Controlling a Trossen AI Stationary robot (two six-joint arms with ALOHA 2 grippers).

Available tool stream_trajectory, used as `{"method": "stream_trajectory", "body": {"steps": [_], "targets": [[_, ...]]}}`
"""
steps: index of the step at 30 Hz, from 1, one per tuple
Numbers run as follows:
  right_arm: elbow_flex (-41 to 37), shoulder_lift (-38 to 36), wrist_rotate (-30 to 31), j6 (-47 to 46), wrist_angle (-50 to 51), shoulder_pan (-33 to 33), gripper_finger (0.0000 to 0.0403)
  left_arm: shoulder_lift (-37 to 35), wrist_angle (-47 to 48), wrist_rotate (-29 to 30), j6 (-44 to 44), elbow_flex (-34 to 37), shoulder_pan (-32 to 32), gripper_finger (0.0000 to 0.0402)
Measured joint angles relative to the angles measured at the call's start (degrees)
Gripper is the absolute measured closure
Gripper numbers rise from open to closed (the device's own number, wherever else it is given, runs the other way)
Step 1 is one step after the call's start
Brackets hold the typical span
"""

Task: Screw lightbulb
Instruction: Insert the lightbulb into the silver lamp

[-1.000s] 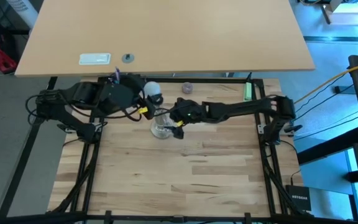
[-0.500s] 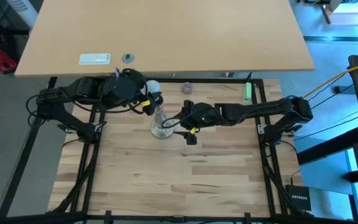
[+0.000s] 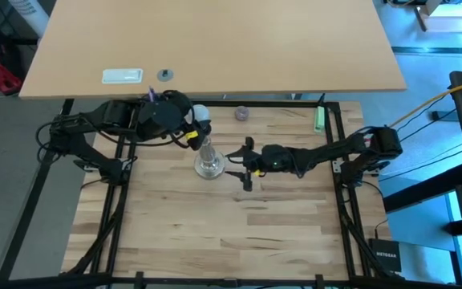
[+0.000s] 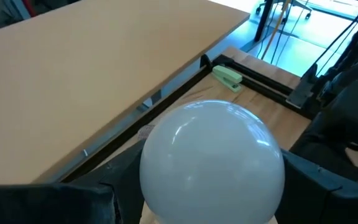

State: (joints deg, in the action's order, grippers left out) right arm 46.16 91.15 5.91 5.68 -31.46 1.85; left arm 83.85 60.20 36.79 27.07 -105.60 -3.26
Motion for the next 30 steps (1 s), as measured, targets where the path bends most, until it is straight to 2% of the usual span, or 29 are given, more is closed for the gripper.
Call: {"method": "stream_trajectory", "body": {"steps": [9,15,20,24,30], "targets": [[0.0,1.6,0.3,-6.4,-1.0,-2.3,0.0137,0.0,0.5,-4.2,-0.1,0.0,1.2,0.0152],[0.5,10.2,-6.4,-10.4,-12.5,-5.7,0.011,0.1,0.9,-4.5,-0.6,0.0,1.3,0.0152],[1.4,17.9,-10.3,-8.6,-18.8,-6.9,0.0087,0.1,1.3,-4.6,-0.5,0.0,1.3,0.0152],[3.1,21.6,-5.3,-8.9,-19.3,-7.3,0.009,0.1,1.2,-4.7,-0.7,0.1,1.3,0.0152],[8.6,28.1,-2.8,-8.1,-21.2,-5.6,0.0097,0.1,1.1,-4.6,-0.8,0.1,1.1,0.0152]]}}
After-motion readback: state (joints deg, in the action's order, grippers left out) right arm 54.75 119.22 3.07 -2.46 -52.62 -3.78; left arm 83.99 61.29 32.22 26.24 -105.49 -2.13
